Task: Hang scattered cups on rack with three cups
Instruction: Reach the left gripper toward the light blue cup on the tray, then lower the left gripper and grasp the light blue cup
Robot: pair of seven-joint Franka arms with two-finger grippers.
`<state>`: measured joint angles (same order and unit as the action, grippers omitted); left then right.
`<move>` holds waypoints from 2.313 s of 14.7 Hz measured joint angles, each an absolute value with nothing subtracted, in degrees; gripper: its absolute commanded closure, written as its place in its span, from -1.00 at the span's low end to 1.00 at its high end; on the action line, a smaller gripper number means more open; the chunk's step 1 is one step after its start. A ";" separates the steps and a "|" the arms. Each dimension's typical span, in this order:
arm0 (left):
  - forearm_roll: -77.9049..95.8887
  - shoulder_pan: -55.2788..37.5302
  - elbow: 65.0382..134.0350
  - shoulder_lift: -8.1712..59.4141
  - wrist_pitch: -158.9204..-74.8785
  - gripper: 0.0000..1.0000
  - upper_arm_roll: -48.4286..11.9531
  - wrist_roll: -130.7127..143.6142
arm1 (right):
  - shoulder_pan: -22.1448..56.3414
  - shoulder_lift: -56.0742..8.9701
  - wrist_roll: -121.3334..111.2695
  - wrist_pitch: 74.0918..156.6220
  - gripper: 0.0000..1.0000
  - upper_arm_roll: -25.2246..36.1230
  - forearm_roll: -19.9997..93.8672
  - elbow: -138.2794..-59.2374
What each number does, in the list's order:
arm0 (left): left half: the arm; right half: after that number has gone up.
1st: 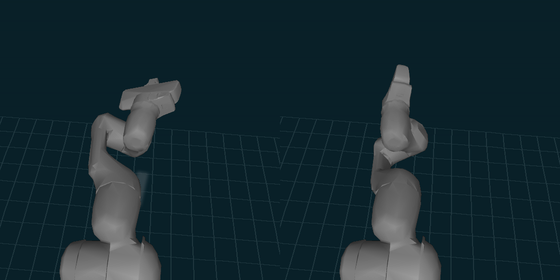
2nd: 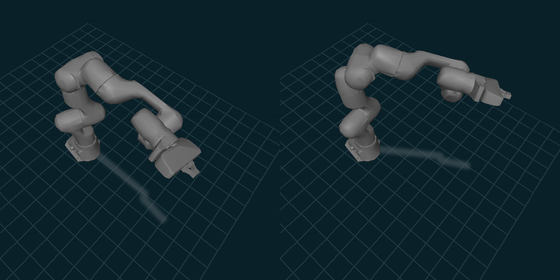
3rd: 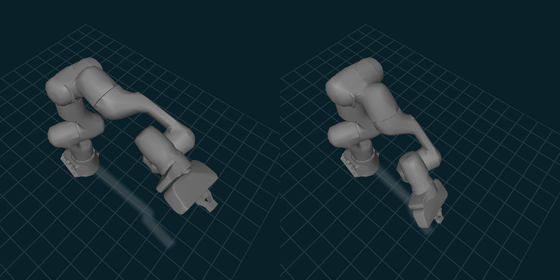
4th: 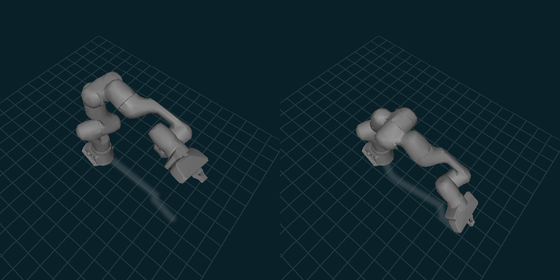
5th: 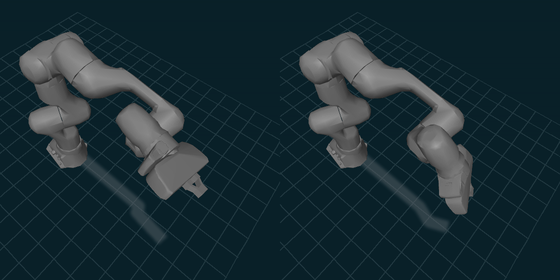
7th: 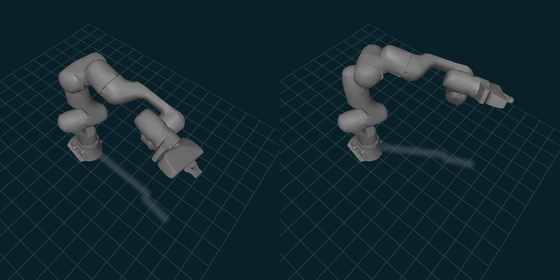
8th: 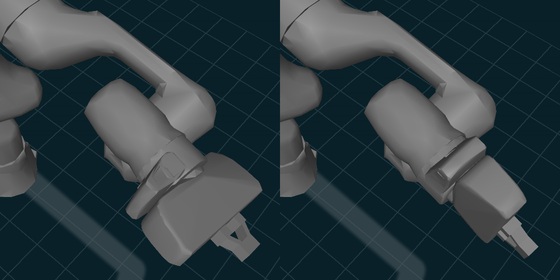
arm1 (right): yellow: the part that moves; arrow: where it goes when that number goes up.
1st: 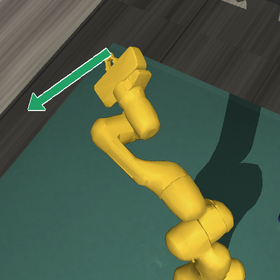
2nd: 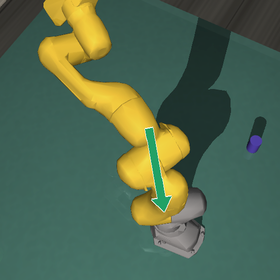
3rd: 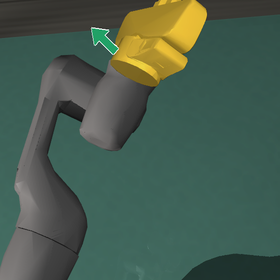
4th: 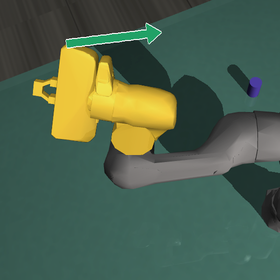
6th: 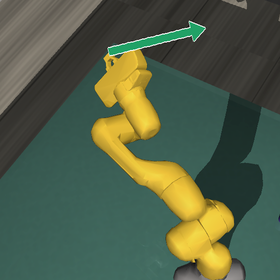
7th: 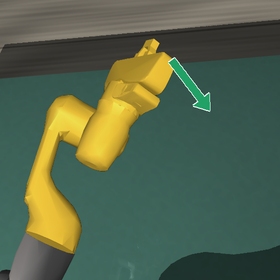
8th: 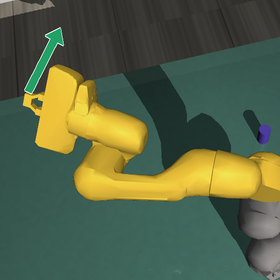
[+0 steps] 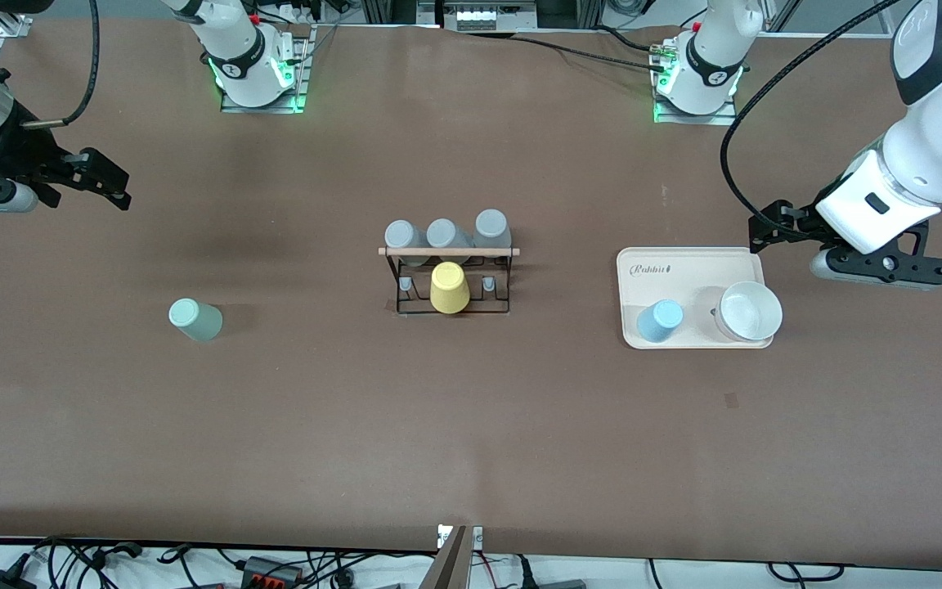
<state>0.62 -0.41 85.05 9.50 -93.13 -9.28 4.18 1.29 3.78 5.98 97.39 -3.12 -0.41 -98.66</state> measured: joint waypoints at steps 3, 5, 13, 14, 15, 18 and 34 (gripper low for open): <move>0.62 -0.35 85.00 9.50 -93.13 -1.00 -9.28 4.18 | 1.29 3.58 5.70 97.25 -1.00 -3.11 -0.22 -98.45; 0.62 -0.30 84.99 9.51 -93.13 -1.00 -9.28 4.18 | 1.29 3.53 5.46 97.24 -1.00 -3.12 -0.21 -98.43; 0.62 -0.19 85.02 17.48 -98.53 -1.00 -9.17 4.10 | 1.31 2.57 4.58 96.78 -1.00 -3.12 -0.21 -98.41; 0.62 -0.29 85.03 19.83 -99.98 -1.00 -9.18 4.09 | 1.31 2.46 4.57 96.76 -1.00 -3.12 -0.21 -98.40; 0.62 -0.40 85.04 22.28 -100.79 -1.00 -9.19 4.08 | 1.31 2.41 4.57 96.74 -1.00 -3.12 -0.21 -98.41; 0.62 -1.01 85.13 29.68 -103.31 -1.00 -9.32 4.00 | 1.31 2.17 4.53 96.66 -1.00 -3.12 -0.21 -98.41; 0.62 -2.73 86.43 42.02 -106.89 -0.11 -9.46 3.98 | 1.51 1.84 4.44 96.51 -1.00 -3.21 -0.21 -98.40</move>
<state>0.62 -2.73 86.43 42.02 -106.89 -9.46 3.98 1.51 1.84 4.44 96.51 -3.21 -0.21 -98.40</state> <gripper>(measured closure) 0.022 0.000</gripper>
